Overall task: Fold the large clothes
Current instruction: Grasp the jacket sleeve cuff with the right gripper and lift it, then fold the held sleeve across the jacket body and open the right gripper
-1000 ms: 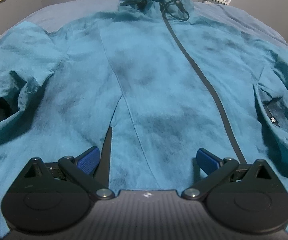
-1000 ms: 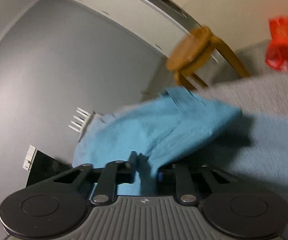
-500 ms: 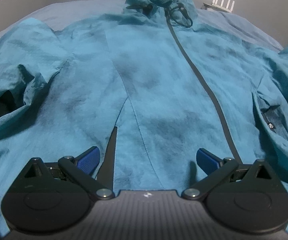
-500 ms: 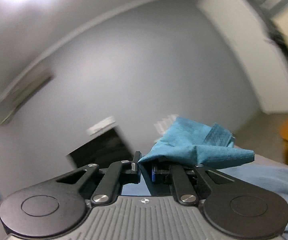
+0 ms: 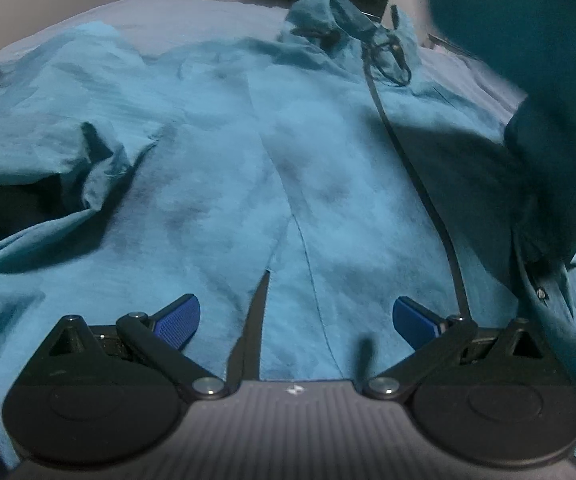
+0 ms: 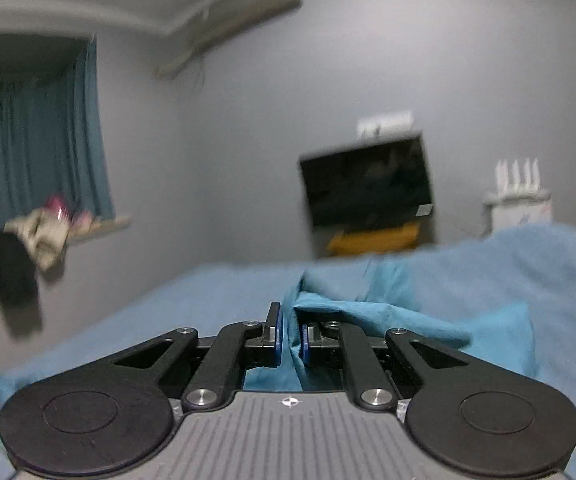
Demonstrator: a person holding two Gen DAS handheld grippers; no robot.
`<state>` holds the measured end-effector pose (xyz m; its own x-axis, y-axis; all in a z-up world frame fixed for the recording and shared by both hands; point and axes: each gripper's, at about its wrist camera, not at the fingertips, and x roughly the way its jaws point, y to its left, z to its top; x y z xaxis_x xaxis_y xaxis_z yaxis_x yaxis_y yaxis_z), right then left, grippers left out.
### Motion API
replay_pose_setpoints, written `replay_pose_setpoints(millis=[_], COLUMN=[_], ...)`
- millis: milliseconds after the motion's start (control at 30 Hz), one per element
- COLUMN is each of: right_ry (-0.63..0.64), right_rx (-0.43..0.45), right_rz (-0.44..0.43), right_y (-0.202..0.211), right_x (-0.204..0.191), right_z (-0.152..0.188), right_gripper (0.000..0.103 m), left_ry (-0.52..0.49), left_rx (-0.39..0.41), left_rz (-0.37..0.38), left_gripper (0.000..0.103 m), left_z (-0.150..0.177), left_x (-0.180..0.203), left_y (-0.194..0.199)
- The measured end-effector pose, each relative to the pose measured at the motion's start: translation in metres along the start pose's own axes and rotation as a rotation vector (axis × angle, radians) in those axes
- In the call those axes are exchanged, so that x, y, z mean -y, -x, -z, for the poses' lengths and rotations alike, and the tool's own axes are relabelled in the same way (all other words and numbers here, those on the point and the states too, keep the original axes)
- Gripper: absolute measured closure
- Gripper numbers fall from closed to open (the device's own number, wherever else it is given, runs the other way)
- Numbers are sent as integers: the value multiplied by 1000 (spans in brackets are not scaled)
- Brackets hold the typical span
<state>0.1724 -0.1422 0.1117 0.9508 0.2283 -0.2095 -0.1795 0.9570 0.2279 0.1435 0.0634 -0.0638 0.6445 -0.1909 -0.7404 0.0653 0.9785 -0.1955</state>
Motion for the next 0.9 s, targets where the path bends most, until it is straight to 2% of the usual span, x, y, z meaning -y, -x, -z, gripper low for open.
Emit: replay_pose_setpoints(millis=[100,167,200,233,267,300,333,400,500,567,733,833,900], right_ry=[-41,-89,-115,-145,-178,-212,-236,-284,-339,-375,-464,-504,-480], right_rx=[-93,-156,-189,-224,-251,-271,-282,-302,-343,-379,-514,-459,-425], right_rz=[-5,2,5,6,2,6,12,27,28,20,-68,-276,-416], right_y=[-29,-34,-36,-36,-37,-37,-30,-30,-41,-54,-90,-95,-93], right_x=[-10,-26,-11,-16,-2,1,2,8,19,21,11,0,-15], right_z=[47,85,106,125,139,151,167,181,164,165,158,143,130], right_gripper=[93,91,87,86,83,73,69,58,54,53,57,58,58], left_ry=[12,13,15,17,17,18,17,10,1,1,12,10,11], left_rx=[-2,-6,-7,-8,-8,-8,-8,-8,-10,-11,-21,-25,-26], left_rz=[8,11,13,13,14,16,16,14,13,14,14,16,18], left_gripper=[0,0,0,0,0,0,0,0,0,0,0,0,0], left_z=[-1,-1,-1,-2,-2,-2,-2,-1,-1,-1,-1,-1,-1], left_x=[-3,-4,-4,-4,-5,-4,-4,-3,-2,-3,-4,-4,-4], left_y=[1,1,1,1,2,2,2,2,1,1,-1,-2,-2])
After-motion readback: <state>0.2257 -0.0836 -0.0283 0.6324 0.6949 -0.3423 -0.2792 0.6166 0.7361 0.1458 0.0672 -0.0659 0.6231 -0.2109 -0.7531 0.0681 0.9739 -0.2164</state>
